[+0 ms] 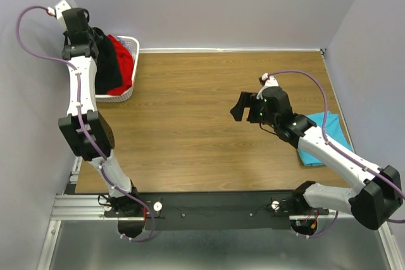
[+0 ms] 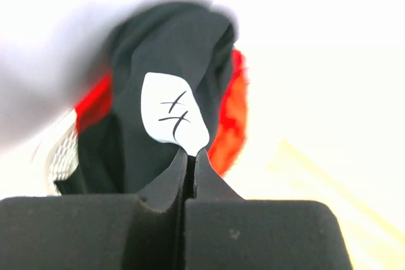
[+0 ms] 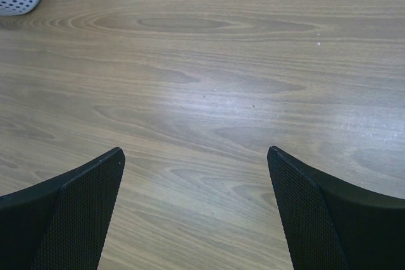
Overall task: Fold and stack the t-shirts
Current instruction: Grab the tshirt from the pile, then move the tshirt to the center of the board
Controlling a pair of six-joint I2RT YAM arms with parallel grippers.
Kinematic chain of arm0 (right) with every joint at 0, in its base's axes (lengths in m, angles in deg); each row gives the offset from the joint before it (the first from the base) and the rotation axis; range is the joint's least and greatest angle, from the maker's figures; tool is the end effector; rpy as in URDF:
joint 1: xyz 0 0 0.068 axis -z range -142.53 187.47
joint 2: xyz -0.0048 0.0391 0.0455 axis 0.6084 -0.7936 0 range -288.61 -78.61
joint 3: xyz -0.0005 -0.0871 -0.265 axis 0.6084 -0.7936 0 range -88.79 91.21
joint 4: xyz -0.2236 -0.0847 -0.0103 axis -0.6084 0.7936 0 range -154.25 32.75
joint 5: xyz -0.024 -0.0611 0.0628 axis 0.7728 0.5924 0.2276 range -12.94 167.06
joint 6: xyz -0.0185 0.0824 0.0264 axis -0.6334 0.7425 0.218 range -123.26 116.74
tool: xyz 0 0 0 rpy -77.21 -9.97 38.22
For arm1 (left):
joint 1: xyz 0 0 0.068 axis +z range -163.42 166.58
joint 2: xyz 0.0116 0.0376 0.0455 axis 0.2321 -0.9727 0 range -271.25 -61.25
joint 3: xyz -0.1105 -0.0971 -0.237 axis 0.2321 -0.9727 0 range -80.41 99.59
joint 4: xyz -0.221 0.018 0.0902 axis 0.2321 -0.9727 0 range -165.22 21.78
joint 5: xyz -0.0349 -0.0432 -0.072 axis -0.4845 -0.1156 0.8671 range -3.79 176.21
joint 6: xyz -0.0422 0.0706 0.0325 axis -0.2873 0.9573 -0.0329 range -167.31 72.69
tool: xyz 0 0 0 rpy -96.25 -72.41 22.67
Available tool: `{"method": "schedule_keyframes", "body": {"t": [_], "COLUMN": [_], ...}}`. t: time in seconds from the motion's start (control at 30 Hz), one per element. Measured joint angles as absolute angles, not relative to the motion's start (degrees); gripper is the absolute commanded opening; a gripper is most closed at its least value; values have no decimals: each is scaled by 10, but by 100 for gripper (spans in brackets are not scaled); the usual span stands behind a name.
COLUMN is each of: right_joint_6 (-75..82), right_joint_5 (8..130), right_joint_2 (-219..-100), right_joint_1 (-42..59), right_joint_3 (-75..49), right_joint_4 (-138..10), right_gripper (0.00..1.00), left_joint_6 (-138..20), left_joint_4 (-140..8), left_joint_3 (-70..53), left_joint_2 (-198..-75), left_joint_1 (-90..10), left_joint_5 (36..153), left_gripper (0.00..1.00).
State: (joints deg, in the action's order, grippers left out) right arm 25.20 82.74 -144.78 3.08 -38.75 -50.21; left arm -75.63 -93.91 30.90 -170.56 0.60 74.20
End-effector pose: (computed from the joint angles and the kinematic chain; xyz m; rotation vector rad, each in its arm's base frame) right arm 0.2284 0.1470 0.2804 -0.0497 2.1431 0.5523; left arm 0.4488 0.1289 0.3757 -0.8378 1.7885 0.0455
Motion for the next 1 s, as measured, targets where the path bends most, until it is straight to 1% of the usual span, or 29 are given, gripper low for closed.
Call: {"method": "schedule_keyframes", "body": {"t": [0.2, 0.3, 0.47, 0.67, 0.7, 0.77, 0.8, 0.9, 1.0], "right_joint_6": [251, 246, 240, 237, 237, 237, 237, 239, 244], "right_joint_5": [828, 828, 828, 842, 845, 853, 858, 869, 873], "right_joint_2": [-1469, -1469, -1468, -1451, -1445, -1433, -1426, -1415, -1412], "right_joint_1": [31, 31, 31, 31, 31, 31, 31, 31, 31], "right_joint_3": [-350, -329, -304, -301, -301, -301, -301, -304, -313], "right_joint_4": [-497, -495, -496, -495, -495, -495, -495, -496, -495], "right_gripper": [100, 100, 100, 100, 100, 100, 100, 100, 100], "left_joint_6": [-733, -718, -704, -715, -722, -731, -737, -751, -763], "left_joint_4": [-915, -904, -880, -815, -804, -776, -769, -758, -753], "left_joint_3": [329, 335, 318, 192, 172, 134, 111, 83, 83], "left_joint_2": [-1611, -1569, -1490, -1389, -1384, -1384, -1391, -1445, -1528], "left_joint_1": [-7, -39, -145, -293, -314, -351, -375, -431, -476], "left_joint_5": [807, 828, 841, 848, 848, 845, 844, 844, 853], "left_gripper": [0, 0, 0, 0, 7, 8, 22, 49, 52]}}
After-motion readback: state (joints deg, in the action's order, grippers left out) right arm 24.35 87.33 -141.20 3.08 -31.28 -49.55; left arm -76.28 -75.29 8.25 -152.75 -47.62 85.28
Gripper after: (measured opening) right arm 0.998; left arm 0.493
